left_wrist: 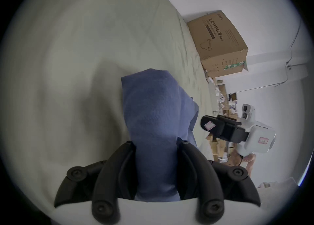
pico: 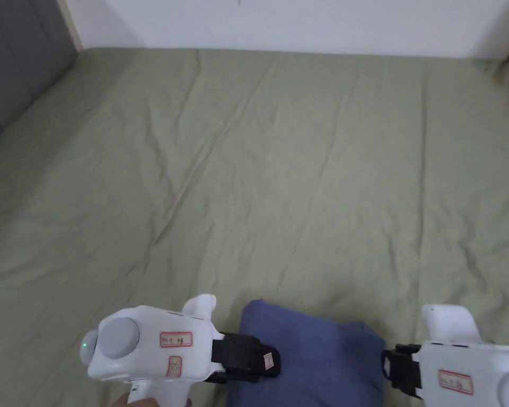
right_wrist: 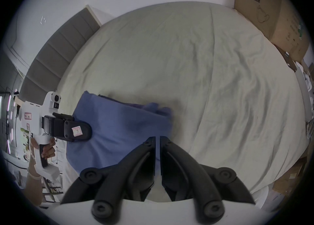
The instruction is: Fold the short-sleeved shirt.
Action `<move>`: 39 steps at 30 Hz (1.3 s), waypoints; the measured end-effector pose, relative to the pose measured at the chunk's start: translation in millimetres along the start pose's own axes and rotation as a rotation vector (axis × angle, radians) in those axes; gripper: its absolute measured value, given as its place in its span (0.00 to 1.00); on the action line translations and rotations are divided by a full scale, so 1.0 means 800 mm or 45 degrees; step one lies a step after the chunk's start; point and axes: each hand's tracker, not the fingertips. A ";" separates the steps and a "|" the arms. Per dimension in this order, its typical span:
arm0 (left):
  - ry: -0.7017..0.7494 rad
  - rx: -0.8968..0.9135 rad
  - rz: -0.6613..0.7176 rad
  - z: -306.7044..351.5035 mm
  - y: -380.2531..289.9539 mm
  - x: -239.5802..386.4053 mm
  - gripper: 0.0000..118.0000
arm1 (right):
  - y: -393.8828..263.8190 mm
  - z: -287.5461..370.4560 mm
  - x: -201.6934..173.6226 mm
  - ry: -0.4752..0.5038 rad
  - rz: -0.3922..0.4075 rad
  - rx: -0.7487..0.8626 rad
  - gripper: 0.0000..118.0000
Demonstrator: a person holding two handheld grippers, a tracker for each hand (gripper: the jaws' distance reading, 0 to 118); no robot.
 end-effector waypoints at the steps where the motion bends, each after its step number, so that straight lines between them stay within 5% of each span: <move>1: 0.082 0.036 -0.019 0.022 0.006 -0.004 0.28 | 0.002 0.004 0.000 0.003 -0.001 0.009 0.05; 9: 0.855 0.081 -0.117 0.210 0.075 -0.089 0.28 | -0.008 -0.007 0.012 -0.069 -0.060 -0.026 0.05; 14: 1.500 -0.021 -0.190 0.273 0.109 -0.150 0.28 | -0.017 -0.022 0.018 -0.141 -0.083 -0.082 0.05; 20: 1.800 -0.077 -0.232 0.309 0.127 -0.202 0.28 | -0.017 -0.039 0.029 -0.132 -0.150 -0.140 0.05; 24: 2.128 -0.112 -0.391 0.310 0.128 -0.217 0.51 | -0.017 -0.043 0.030 -0.137 -0.128 -0.143 0.05; 26: 2.127 -0.065 -0.373 0.323 0.127 -0.218 0.59 | -0.017 -0.043 0.030 -0.141 -0.119 -0.141 0.05; 28: 2.041 -0.076 -0.282 0.334 0.129 -0.209 0.78 | -0.015 -0.039 0.025 -0.137 -0.118 -0.142 0.05; 33: 1.900 0.136 -0.229 0.358 0.116 -0.161 0.77 | -0.014 -0.027 0.021 -0.119 -0.125 -0.115 0.05; 35: 1.717 0.265 -0.128 0.364 0.101 -0.115 0.67 | -0.014 -0.020 0.019 -0.101 -0.125 -0.097 0.05; 36: 1.608 0.344 -0.089 0.364 0.093 -0.095 0.46 | -0.014 -0.014 0.017 -0.094 -0.125 -0.087 0.05; 37: 1.480 0.411 -0.074 0.362 0.085 -0.078 0.11 | -0.014 -0.009 0.016 -0.083 -0.123 -0.073 0.05; 38: 1.380 0.468 -0.088 0.355 0.076 -0.061 0.01 | -0.014 -0.004 0.015 -0.075 -0.123 -0.063 0.05; 39: 1.344 0.509 -0.127 0.345 0.065 -0.039 0.02 | -0.015 0.001 0.014 -0.068 -0.122 -0.053 0.05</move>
